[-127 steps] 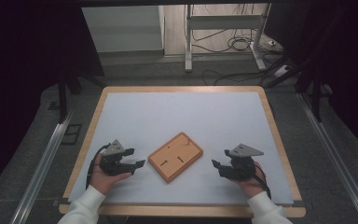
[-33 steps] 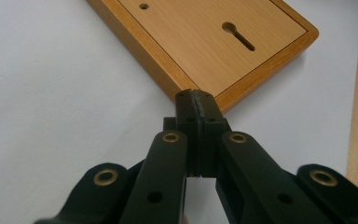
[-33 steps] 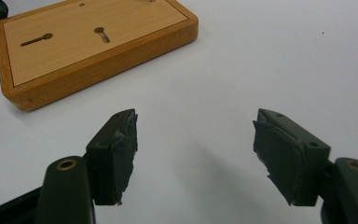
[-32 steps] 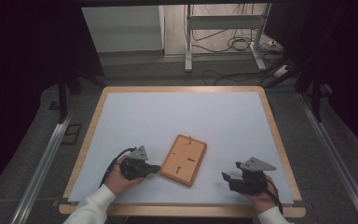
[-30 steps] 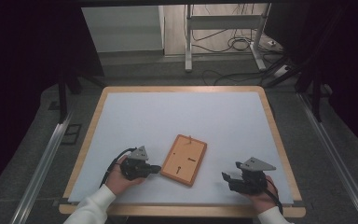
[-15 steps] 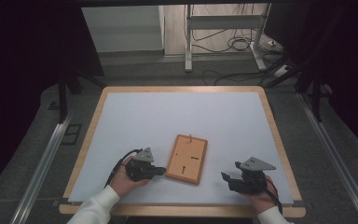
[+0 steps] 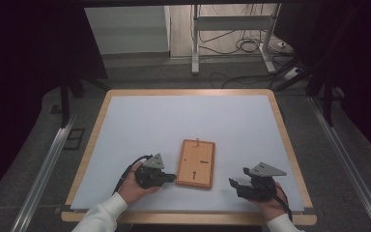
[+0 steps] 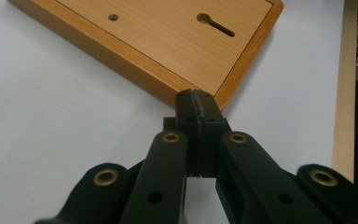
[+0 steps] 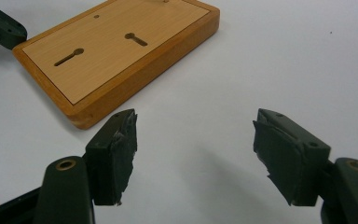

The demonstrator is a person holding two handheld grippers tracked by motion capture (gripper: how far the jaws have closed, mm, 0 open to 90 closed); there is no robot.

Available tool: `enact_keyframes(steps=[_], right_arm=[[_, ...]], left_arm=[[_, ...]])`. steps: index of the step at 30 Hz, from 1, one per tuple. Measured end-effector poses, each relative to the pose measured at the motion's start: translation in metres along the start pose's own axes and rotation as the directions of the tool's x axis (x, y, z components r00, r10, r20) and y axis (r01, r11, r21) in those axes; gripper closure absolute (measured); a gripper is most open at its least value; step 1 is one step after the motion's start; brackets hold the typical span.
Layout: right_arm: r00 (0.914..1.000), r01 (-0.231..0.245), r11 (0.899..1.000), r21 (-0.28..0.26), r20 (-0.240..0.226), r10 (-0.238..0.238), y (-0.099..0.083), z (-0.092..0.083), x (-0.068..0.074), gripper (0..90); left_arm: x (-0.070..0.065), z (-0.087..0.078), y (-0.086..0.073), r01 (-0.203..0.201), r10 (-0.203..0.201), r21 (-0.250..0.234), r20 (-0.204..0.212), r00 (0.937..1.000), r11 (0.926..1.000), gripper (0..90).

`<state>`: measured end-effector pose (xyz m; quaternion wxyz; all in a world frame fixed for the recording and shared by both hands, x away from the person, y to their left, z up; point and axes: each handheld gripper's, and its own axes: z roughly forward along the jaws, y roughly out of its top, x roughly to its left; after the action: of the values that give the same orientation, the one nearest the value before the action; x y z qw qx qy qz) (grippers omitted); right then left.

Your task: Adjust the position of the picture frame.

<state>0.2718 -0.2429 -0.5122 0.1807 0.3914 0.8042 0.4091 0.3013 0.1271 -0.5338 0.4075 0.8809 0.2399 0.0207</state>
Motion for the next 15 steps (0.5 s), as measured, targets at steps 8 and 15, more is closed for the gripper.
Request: enact_keyframes(steps=[8, 15], right_arm=[[1.0000, 0.003, 1.000, 0.001, 0.000, -0.003, -0.0001, 0.0003, 0.0001, 30.8], [1.0000, 0.005, 1.000, 0.001, 0.001, -0.005, -0.0001, -0.0001, 0.0005, 30.8]], left_arm=[[-0.0047, 0.0063, 0.0051, -0.016, 0.016, 0.000, 0.009, 0.9998, 0.9999, 89.9], [-0.0058, 0.0095, 0.0077, -0.019, 0.019, -0.002, 0.021, 0.9996, 0.9998, 89.7]])
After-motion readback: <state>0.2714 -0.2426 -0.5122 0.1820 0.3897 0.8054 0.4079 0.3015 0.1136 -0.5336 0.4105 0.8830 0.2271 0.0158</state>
